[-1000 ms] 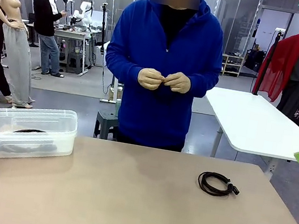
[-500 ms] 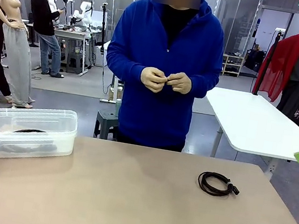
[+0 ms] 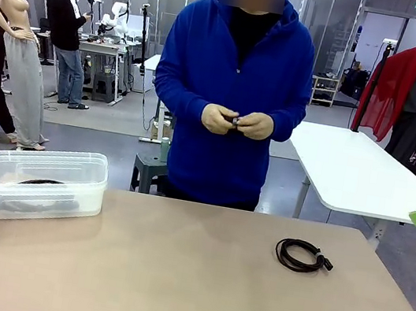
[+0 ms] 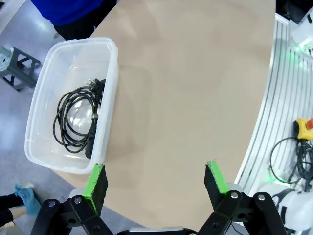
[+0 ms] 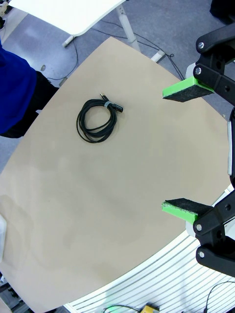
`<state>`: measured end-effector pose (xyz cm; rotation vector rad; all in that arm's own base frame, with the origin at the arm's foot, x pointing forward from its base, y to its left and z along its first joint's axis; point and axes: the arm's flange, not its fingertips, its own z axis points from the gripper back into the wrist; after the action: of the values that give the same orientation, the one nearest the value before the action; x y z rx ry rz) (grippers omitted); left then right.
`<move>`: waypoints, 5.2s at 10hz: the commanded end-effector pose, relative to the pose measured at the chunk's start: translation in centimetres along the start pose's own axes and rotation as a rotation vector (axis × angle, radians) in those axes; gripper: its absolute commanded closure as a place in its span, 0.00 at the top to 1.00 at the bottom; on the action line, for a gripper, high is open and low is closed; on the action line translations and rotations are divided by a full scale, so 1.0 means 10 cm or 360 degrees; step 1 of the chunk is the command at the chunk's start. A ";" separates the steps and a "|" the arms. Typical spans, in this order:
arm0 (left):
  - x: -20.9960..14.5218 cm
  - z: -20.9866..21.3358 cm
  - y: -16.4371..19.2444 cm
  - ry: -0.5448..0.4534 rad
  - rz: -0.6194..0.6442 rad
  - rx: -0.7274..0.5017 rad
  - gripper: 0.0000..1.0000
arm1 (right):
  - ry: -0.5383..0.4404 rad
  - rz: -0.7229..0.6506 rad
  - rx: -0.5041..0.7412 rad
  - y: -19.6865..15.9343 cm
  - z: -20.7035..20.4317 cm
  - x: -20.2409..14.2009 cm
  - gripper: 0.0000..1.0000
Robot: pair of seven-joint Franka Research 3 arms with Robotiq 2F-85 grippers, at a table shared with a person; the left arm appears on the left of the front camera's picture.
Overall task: Organize and store the cables.
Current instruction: Place the USB Extension Cable into the Organizing box.
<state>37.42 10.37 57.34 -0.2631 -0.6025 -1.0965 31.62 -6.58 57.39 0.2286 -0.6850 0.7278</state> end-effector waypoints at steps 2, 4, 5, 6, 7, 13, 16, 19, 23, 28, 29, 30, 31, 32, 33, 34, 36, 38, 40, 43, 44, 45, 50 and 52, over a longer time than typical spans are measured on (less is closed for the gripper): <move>-0.01 0.00 0.00 0.0014 -0.0003 0.0004 1.00 | -0.0006 0.0005 0.0008 -0.01 0.00 -0.02 1.00; -0.01 0.00 0.00 0.0014 -0.0003 0.0004 1.00 | -0.0006 0.0005 0.0008 -0.01 0.00 -0.02 1.00; -0.01 0.00 0.00 0.0014 -0.0003 0.0004 1.00 | -0.0006 0.0005 0.0008 -0.01 0.00 -0.02 1.00; -0.01 0.00 0.00 0.0014 -0.0003 0.0004 1.00 | -0.0006 0.0005 0.0008 -0.01 0.00 -0.02 1.00; -0.01 0.00 0.00 0.0014 -0.0003 0.0004 1.00 | -0.0006 0.0005 0.0008 -0.01 0.00 -0.02 1.00; -0.01 0.00 0.00 0.0014 -0.0003 0.0004 1.00 | -0.0006 0.0005 0.0008 -0.01 0.00 -0.02 1.00; -0.01 0.00 0.00 0.0014 -0.0003 0.0004 1.00 | -0.0006 0.0005 0.0008 -0.01 0.00 -0.02 1.00; -0.01 0.00 0.00 0.0014 -0.0003 0.0004 1.00 | -0.0006 0.0005 0.0008 -0.01 0.00 -0.02 1.00; -0.01 0.00 0.00 0.0014 -0.0003 0.0004 1.00 | -0.0006 0.0005 0.0008 -0.01 0.00 -0.02 1.00; -0.01 0.00 0.00 0.0014 -0.0003 0.0004 1.00 | -0.0006 0.0005 0.0008 -0.01 0.00 -0.02 1.00; -0.01 0.00 0.00 0.0014 -0.0003 0.0004 1.00 | -0.0006 0.0005 0.0008 -0.01 0.00 -0.02 1.00; -0.01 0.00 0.00 0.0014 -0.0003 0.0004 1.00 | -0.0006 0.0005 0.0008 -0.01 0.00 -0.02 1.00; 0.00 0.00 0.00 0.0000 0.0000 0.0000 1.00 | -0.0006 0.0005 0.0008 -0.01 0.00 -0.02 1.00; 0.16 -0.08 0.02 -0.0005 -0.0040 -0.0025 1.00 | -0.0006 0.0005 0.0008 -0.01 0.00 -0.02 1.00; 0.29 -0.14 0.03 -0.0006 -0.0051 -0.0049 1.00 | -0.0006 0.0005 0.0008 -0.01 0.00 -0.02 1.00; 0.39 -0.20 0.03 0.0010 -0.0084 -0.0074 1.00 | -0.0006 0.0005 0.0008 -0.01 0.00 -0.02 1.00; 0.58 -0.30 0.01 0.0021 -0.0163 -0.0096 1.00 | -0.0006 0.0005 0.0008 -0.01 0.00 -0.02 1.00; 0.63 -0.35 0.02 0.0026 -0.0168 -0.0094 1.00 | -0.0006 0.0005 0.0008 -0.01 0.00 -0.02 1.00; 0.68 -0.39 -0.01 0.0037 -0.0186 -0.0094 1.00 | -0.0006 0.0005 0.0008 -0.01 0.00 -0.02 1.00; 0.81 -0.49 -0.13 0.0060 -0.0205 -0.0106 1.00 | -0.0006 0.0005 0.0008 -0.01 0.00 -0.02 1.00; 0.92 -0.59 -0.21 0.0090 -0.0215 -0.0130 1.00 | -0.0006 0.0005 0.0008 -0.01 0.00 -0.02 1.00; 1.06 -0.77 -0.29 0.0142 -0.0272 -0.0182 1.00 | -0.0006 0.0005 0.0008 -0.01 0.00 -0.02 1.00; 1.74 -1.49 -0.55 0.0171 -0.0430 -0.0350 1.00 | -0.0006 0.0005 0.0008 -0.01 0.00 -0.02 1.00; 1.94 -1.74 -0.60 0.0187 -0.0421 -0.0405 1.00 | -0.0006 0.0005 0.0008 -0.01 0.00 -0.02 1.00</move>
<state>42.71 -14.58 53.54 -0.3231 -0.3904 -1.4631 31.61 -6.58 57.40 0.2280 -0.6851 0.7276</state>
